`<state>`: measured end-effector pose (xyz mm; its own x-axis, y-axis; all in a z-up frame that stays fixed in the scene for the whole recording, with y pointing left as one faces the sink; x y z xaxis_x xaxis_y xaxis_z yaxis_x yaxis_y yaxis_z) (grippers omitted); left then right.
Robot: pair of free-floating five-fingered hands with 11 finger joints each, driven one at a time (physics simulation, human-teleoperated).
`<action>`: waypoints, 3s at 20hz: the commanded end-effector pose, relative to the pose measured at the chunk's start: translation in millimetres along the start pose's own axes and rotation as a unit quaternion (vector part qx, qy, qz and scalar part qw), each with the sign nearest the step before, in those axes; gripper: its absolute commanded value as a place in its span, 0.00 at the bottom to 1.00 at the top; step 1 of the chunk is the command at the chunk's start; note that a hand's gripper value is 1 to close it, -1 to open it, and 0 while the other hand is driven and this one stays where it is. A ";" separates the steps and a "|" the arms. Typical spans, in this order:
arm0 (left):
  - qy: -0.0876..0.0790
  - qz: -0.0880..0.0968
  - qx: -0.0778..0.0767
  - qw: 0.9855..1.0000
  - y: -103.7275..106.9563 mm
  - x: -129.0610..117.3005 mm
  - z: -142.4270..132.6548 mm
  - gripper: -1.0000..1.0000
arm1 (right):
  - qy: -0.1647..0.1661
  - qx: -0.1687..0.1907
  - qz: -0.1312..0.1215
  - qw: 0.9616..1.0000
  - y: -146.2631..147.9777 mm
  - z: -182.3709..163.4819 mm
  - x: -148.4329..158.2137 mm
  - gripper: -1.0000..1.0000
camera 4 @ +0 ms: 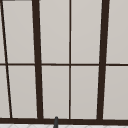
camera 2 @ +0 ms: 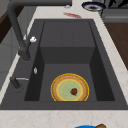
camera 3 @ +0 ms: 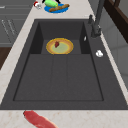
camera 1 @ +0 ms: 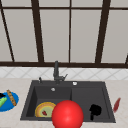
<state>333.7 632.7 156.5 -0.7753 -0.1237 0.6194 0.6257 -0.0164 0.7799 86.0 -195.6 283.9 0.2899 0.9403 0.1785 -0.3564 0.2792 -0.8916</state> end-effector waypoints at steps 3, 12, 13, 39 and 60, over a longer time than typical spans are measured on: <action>-0.006 0.003 0.021 1.000 -9.0 -27.3 10.6 0.00 | 0.000 0.000 0.000 1.000 0.0 0.0 0.0 0.50; -0.019 0.097 0.020 0.995 -5.0 -58.0 19.8 1.00 | 0.000 0.000 0.000 1.000 0.0 0.0 0.0 0.50; -0.031 0.099 0.002 0.995 2.8 -57.2 23.5 1.00 | 0.000 0.000 0.000 1.000 0.0 0.0 0.0 0.50; 0.000 0.079 0.018 0.997 10.2 -25.1 19.2 0.00 | 0.000 0.000 0.000 1.000 0.0 0.0 0.0 0.50; 0.023 0.007 0.008 1.000 6.3 -31.6 9.4 1.00 | 0.000 0.000 0.000 1.000 0.0 0.0 0.0 0.50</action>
<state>361.8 645.9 145.1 -0.7649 -0.1816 0.6180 0.6296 -0.0082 0.7768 86.0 -195.6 283.9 0.2899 0.9403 0.1785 -0.3564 0.2792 -0.8916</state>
